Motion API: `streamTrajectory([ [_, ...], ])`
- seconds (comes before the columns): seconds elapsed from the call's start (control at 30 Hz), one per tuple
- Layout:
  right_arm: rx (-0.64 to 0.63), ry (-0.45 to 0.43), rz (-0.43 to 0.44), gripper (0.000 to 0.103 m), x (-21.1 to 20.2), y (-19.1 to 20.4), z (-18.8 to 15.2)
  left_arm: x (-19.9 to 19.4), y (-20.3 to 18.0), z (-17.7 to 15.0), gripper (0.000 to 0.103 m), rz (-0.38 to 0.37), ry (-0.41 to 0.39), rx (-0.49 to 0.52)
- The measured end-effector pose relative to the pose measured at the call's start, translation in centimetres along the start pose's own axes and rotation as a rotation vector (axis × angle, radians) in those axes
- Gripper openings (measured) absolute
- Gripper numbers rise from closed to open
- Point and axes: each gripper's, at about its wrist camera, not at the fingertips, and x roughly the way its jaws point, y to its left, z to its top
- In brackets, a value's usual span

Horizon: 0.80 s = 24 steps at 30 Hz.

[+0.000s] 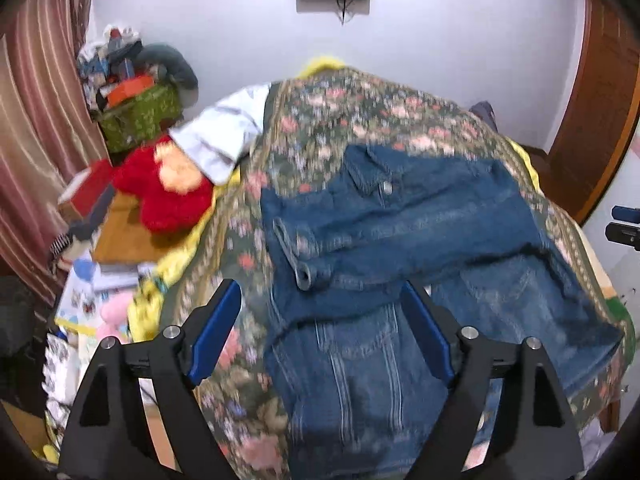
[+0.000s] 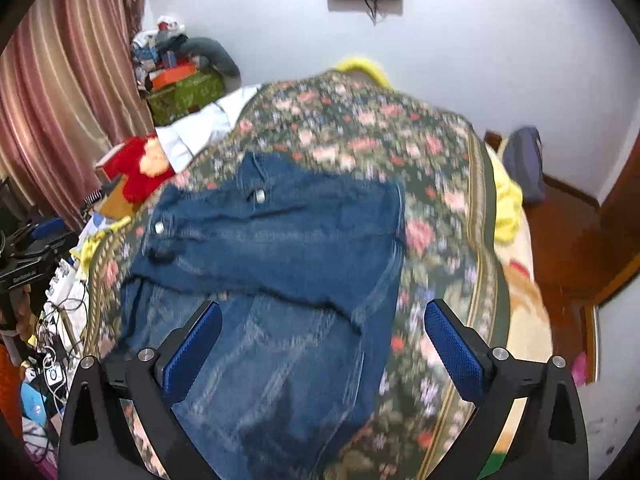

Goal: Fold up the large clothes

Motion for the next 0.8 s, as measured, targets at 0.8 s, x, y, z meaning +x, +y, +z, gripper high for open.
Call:
streamTrajectory([
  [0.8,0.305,0.236,0.14,0.092,4.0,-3.0,-13.3,9.6,4.9,-18.6,0.081,-0.121,0.432,-0.415],
])
